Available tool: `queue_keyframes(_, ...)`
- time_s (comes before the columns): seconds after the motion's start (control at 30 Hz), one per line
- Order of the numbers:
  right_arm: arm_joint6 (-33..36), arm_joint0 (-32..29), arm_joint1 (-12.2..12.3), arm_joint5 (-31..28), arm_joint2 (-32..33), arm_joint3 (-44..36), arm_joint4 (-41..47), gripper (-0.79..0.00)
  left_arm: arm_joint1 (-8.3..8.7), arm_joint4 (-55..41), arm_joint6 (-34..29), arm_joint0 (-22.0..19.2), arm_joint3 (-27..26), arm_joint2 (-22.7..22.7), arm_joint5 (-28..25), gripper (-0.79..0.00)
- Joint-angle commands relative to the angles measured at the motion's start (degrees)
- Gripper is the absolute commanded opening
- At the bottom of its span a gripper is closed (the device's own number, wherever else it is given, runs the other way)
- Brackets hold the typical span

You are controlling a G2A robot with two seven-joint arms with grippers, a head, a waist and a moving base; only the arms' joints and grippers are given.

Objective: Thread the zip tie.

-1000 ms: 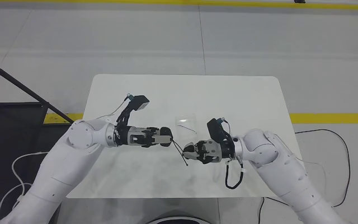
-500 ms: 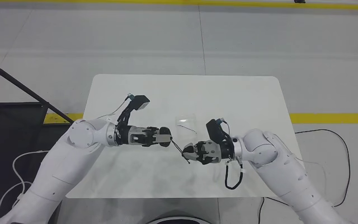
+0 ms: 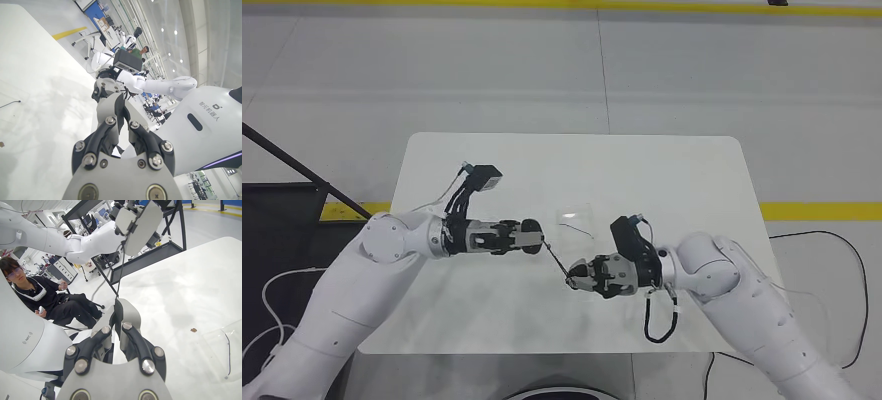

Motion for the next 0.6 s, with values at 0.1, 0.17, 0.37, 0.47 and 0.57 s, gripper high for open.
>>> queue_keyframes(0.1, 0.7, -1.1, 0.8, 0.0, 0.7, -2.2, 0.8, -0.785, 0.10, -0.5, 0.1, 0.2, 0.4, -0.4, -0.1, -0.785)
queue_keyframes(0.17, 1.0, -1.5, 1.2, 0.0, 1.0, -3.0, 1.1, -0.785, 0.13, -0.8, 0.2, 0.2, 0.6, -0.6, -0.2, -0.785)
queue_keyframes(0.37, 1.6, -3.0, 2.3, 0.0, 2.3, -5.2, 2.2, -0.785, 0.27, -1.8, 0.4, 0.4, 1.3, -1.4, -0.4, -0.785)
queue_keyframes(0.47, 1.9, -3.7, 2.9, 0.0, 3.0, -6.0, 2.7, -0.785, 0.37, -2.2, 0.5, 0.6, 1.5, -1.9, -0.5, -0.785)
queue_keyframes(0.57, 2.3, -4.3, 3.3, 0.0, 3.5, -6.9, 3.2, -0.785, 0.47, -2.5, 0.5, 0.8, 1.8, -2.3, -0.5, -0.785)
